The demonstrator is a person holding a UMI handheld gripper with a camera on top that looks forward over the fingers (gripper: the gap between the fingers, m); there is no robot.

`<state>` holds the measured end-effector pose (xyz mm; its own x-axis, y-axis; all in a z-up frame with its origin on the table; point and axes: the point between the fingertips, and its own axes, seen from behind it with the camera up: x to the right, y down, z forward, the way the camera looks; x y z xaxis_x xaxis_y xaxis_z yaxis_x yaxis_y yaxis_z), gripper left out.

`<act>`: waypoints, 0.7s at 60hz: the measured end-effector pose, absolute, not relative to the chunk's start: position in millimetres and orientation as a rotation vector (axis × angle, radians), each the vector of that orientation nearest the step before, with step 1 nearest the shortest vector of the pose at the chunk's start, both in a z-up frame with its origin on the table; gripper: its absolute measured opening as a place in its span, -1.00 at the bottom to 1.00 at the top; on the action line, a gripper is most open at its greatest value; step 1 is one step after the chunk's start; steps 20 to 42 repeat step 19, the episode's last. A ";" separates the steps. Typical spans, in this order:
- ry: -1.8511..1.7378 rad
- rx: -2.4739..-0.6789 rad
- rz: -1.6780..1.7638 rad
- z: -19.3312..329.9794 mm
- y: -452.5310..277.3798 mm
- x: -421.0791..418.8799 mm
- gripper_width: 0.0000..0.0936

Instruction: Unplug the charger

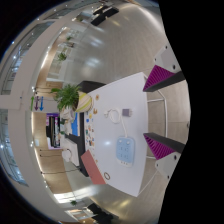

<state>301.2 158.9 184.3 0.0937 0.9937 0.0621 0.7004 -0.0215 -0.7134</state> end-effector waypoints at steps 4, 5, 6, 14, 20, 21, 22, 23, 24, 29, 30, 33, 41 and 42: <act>-1.675 -1.786 0.644 190.5 152.8 326.4 0.82; -1.677 -1.787 0.646 191.0 151.0 330.9 0.82; -1.678 -1.787 0.646 191.1 149.9 334.8 0.83; -1.684 -1.799 0.671 189.2 141.1 350.2 0.82; -1.695 -1.779 0.661 188.8 142.1 351.6 0.82; -1.695 -1.779 0.661 188.8 142.1 351.6 0.82; -1.695 -1.779 0.661 188.8 142.1 351.6 0.82; -1.695 -1.779 0.661 188.8 142.1 351.6 0.82; -1.695 -1.779 0.661 188.8 142.1 351.6 0.82; -1.695 -1.779 0.661 188.8 142.1 351.6 0.82; -1.695 -1.779 0.661 188.8 142.1 351.6 0.82; -1.695 -1.779 0.661 188.8 142.1 351.6 0.82; -1.695 -1.779 0.661 188.8 142.1 351.6 0.82; -1.695 -1.779 0.661 188.8 142.1 351.6 0.82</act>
